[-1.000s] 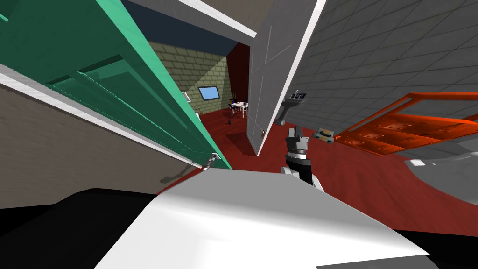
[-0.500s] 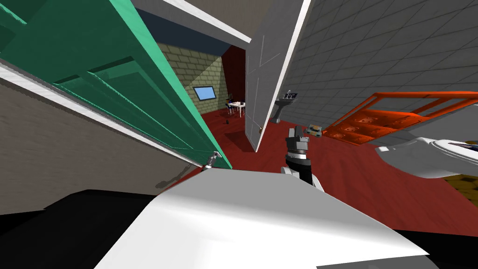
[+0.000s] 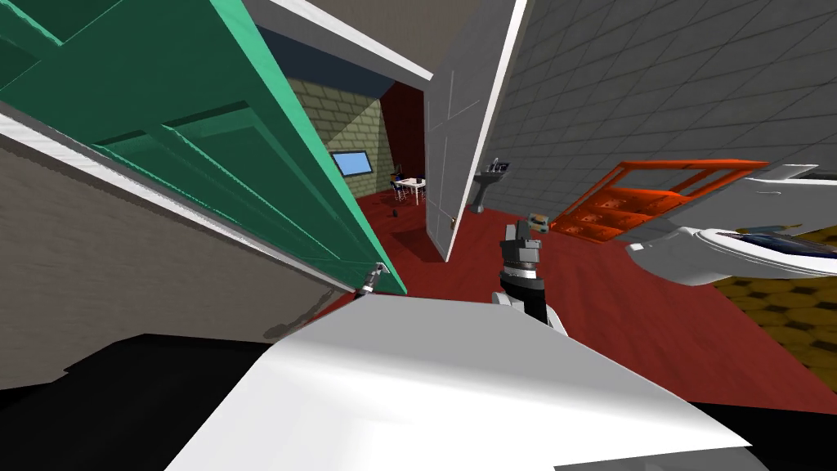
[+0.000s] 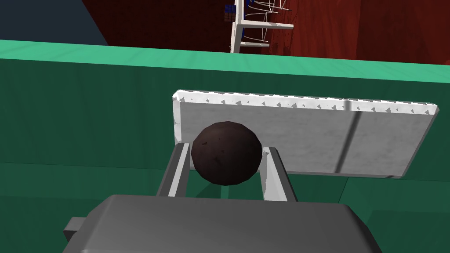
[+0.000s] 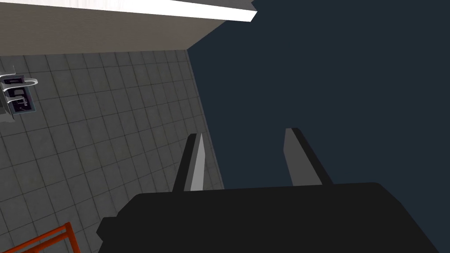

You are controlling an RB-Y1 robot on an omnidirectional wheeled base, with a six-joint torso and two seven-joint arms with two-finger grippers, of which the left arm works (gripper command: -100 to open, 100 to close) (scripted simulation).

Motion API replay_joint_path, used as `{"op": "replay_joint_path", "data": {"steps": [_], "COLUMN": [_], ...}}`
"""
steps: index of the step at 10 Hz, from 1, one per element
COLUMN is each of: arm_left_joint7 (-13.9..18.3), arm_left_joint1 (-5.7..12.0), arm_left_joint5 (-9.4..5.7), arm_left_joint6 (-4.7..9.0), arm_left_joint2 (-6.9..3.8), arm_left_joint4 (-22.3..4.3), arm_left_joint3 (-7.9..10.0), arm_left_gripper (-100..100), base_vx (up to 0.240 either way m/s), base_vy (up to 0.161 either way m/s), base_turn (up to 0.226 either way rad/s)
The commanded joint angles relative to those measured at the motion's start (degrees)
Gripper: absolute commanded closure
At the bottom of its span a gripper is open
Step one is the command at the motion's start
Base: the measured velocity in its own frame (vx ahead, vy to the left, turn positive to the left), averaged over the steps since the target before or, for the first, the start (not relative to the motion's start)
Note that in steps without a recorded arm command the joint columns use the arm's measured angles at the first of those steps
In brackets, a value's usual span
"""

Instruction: Pull the door open

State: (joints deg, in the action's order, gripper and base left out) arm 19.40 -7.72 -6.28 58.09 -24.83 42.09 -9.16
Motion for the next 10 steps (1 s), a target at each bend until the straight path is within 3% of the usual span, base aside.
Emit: {"op": "replay_joint_path", "data": {"steps": [1, 10], "arm_left_joint7": [0.49, 2.35], "arm_left_joint1": [0.81, 3.96], "arm_left_joint5": [2.28, 10.92], "arm_left_joint6": [-0.64, -4.54], "arm_left_joint2": [1.4, 5.86], "arm_left_joint4": [-0.19, -0.45], "arm_left_joint3": [1.5, 9.01], "arm_left_gripper": [100, 100], "base_vx": [-0.151, -0.159], "base_vy": [0.066, 0.06], "base_turn": [-0.145, -0.094]}}
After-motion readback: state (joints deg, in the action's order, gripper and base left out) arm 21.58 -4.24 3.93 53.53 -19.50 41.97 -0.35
